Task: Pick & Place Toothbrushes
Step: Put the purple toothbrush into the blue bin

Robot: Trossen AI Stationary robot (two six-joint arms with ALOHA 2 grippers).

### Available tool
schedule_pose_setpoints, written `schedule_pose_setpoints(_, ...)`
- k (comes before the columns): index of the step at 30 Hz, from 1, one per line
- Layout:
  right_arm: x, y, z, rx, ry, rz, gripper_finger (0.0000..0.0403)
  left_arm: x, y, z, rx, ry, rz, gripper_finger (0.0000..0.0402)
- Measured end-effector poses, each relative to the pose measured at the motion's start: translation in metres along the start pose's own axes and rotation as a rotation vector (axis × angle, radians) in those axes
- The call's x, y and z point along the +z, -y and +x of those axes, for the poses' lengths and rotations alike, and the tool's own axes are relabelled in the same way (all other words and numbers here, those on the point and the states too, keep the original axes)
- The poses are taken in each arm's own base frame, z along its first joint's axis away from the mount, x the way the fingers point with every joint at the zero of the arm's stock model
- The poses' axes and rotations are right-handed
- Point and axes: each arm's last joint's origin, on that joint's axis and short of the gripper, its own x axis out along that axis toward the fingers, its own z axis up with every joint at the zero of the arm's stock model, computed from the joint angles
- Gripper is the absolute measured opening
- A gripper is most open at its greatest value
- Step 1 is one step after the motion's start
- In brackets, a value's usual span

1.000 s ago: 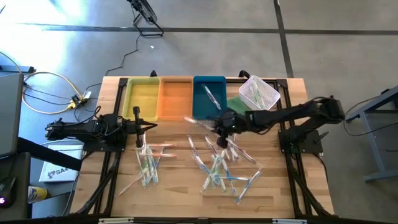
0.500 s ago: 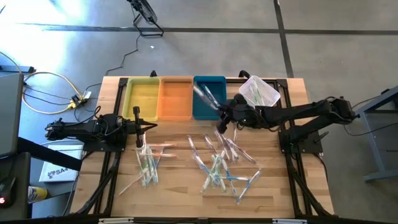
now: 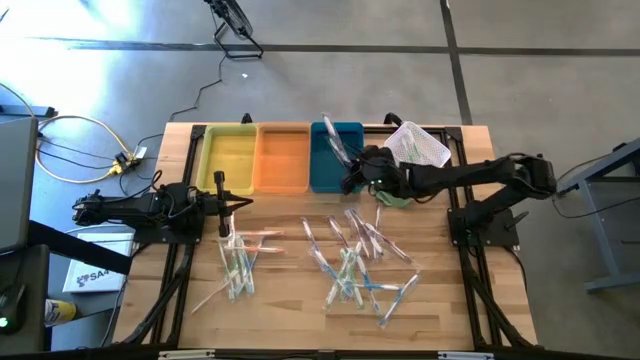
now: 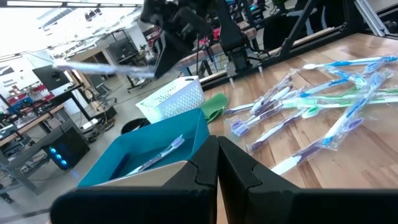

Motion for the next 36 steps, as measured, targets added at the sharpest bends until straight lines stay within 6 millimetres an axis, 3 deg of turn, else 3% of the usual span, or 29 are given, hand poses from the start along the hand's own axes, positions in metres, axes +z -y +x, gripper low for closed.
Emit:
schedule_pose_setpoints(17, -0.035, 0.026, 0.060, -0.045, -0.216, 0.058, 0.0045, 0.000, 0.000, 0.000, 0.000, 0.000, 0.000, 0.0000)
schedule_pose_setpoints(25, -0.045, 0.033, 0.071, -0.058, -0.270, 0.055, 0.0045, 0.000, 0.000, 0.000, 0.000, 0.000, 0.000, 0.0000)
schedule_pose_setpoints(36, -0.046, 0.034, 0.071, -0.055, -0.295, 0.049, 0.0050, 0.000, 0.000, 0.000, 0.000, 0.000, 0.000, 0.0000)
